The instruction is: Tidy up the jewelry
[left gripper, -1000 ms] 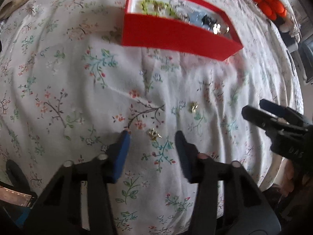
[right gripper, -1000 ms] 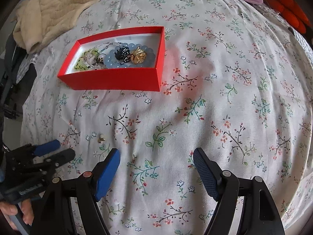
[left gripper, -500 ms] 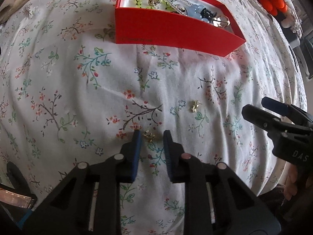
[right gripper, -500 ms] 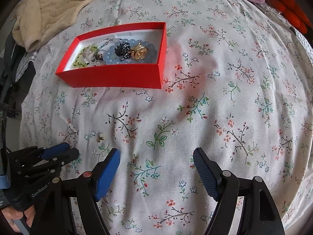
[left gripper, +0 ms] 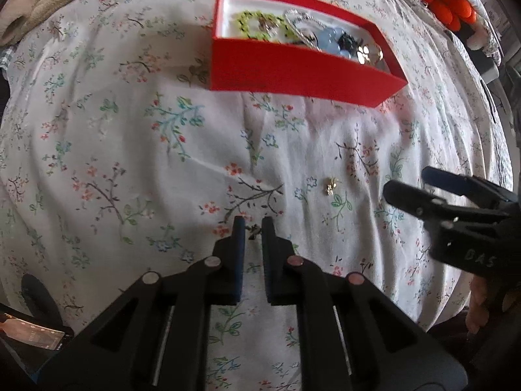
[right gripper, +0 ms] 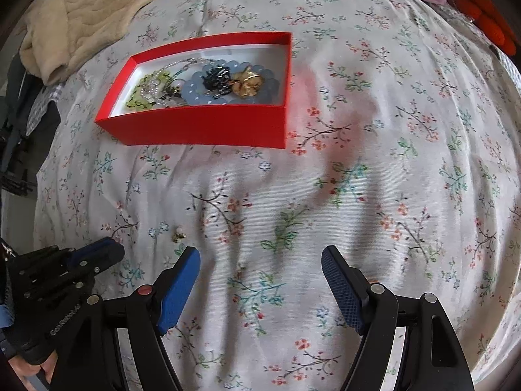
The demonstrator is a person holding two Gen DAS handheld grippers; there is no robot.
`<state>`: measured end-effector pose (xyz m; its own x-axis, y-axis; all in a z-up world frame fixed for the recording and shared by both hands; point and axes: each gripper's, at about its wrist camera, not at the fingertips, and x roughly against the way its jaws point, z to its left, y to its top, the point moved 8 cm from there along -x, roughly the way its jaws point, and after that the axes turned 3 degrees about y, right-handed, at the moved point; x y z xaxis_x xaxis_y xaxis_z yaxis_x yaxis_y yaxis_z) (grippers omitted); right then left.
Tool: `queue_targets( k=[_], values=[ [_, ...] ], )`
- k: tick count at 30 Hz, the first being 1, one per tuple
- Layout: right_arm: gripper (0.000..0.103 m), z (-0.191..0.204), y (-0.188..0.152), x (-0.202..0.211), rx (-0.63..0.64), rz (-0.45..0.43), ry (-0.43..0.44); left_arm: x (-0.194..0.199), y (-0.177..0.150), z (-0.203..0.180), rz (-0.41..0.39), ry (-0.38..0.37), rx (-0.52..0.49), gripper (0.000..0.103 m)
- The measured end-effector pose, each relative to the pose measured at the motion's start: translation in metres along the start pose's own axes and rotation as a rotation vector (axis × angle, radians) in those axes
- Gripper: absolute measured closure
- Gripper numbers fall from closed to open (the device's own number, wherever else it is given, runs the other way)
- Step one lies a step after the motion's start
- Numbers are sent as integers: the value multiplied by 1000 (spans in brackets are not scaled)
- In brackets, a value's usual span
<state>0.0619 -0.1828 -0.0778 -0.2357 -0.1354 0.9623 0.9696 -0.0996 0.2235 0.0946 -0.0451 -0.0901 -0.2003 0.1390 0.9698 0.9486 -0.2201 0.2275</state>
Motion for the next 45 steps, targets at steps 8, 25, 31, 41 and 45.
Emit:
queue_targets(
  k=[8,25,31,41,45],
  values=[
    [28,38,4,-22,-1,42,86,3,1,20,-16,31,33,92],
    [78,74,14,-59,69,58,45,6,-12,43,-12,31,46,92],
    [91,84,15,-62,112,42,11,8,-17,47,-12,28,44,92],
    [96,87,14,-41,121,0,42,13,-10,39,-31,14,54,92],
    [96,84,13,-30,117,-16,58,17,-7,38,-36,8,58,92]
  ],
)
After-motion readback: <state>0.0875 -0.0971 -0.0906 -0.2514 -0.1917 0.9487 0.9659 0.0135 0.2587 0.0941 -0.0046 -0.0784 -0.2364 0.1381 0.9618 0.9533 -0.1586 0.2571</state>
